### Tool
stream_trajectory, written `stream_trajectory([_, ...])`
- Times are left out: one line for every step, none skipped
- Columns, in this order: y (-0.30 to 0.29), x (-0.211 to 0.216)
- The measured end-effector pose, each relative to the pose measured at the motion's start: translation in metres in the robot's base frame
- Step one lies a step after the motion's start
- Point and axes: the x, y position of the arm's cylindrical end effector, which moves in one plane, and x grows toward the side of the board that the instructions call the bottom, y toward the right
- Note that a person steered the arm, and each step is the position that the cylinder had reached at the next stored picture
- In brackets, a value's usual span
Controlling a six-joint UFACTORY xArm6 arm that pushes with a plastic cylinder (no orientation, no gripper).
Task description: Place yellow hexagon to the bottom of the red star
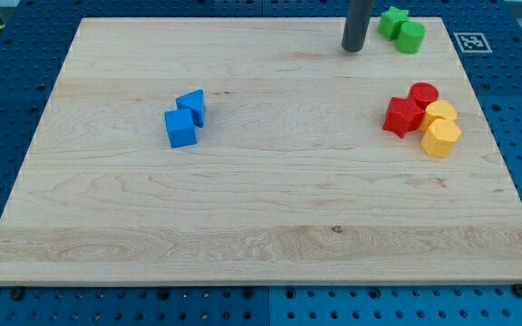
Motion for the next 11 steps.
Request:
stream_trajectory([0.000, 0.008])
stream_trajectory([0.000, 0.012])
stream_trajectory([0.011, 0.017])
stream_trajectory([0.045, 0.040])
stream_trajectory([0.085, 0.050])
stream_trajectory([0.089, 0.053])
stream_trajectory([0.091, 0.086])
stream_trajectory([0.100, 0.114])
stream_trajectory([0.123, 0.128])
stream_trajectory([0.144, 0.145])
stream_trajectory([0.137, 0.172])
